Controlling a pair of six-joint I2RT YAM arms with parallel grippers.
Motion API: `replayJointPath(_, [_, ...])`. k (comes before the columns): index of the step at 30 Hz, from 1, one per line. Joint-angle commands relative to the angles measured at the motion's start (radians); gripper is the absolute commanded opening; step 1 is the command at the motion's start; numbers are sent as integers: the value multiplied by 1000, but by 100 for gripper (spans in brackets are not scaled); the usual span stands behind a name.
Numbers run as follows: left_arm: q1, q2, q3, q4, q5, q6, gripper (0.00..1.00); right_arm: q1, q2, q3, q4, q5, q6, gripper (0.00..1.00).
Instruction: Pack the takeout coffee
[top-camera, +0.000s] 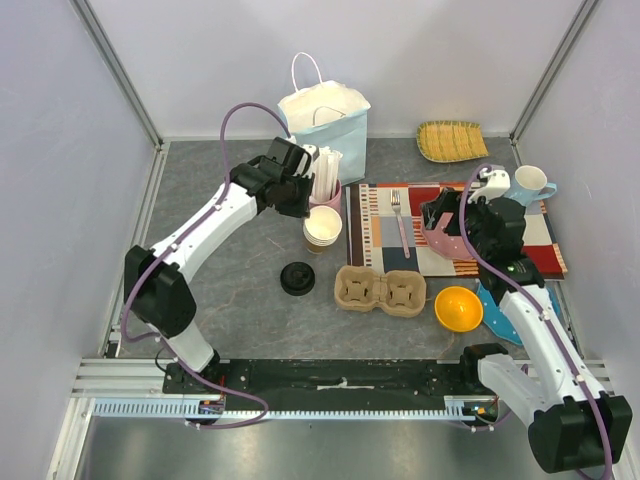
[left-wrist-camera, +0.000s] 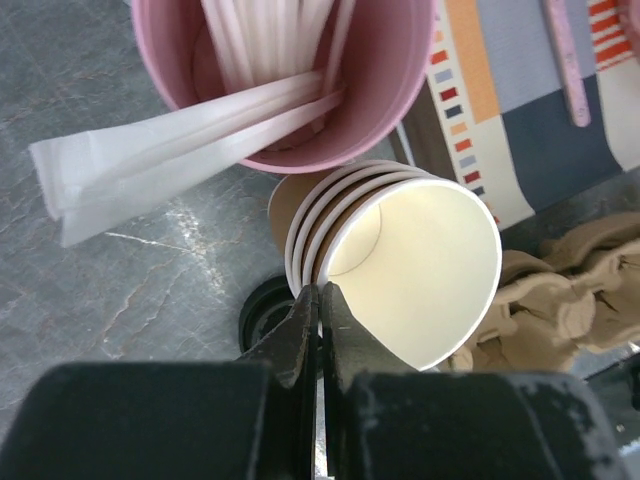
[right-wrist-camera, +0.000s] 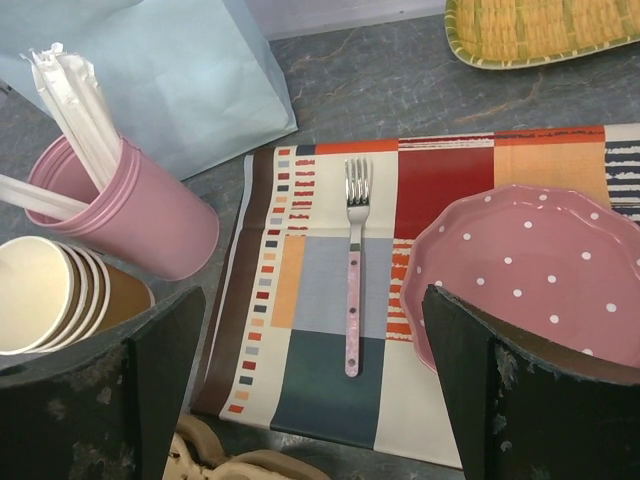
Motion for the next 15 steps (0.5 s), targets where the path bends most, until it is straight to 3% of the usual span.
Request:
replayJointPath(1, [8,-42,20,14,114,-22,2,6,8,8,4,-42,9,98])
replayJointPath(6, [8,-38,-8,21,161,-38,2,34,42,28,-2,-110,69,95])
replayJointPath(8, [5,-42,39,16,245,-59,2,74,72,40,-17,-98,106,94])
replayJointPath(10, [13,-58,0,98,162,-8,2,104,101,52,-19,-65,121,94])
replayJointPath(12, [24,-41,-26,76,65,23,2,156,126,60,-11,-48,127,94])
replayJointPath(15, [30,-33,-83,59,240,-24,2,235,186,78,6,-44,145,93])
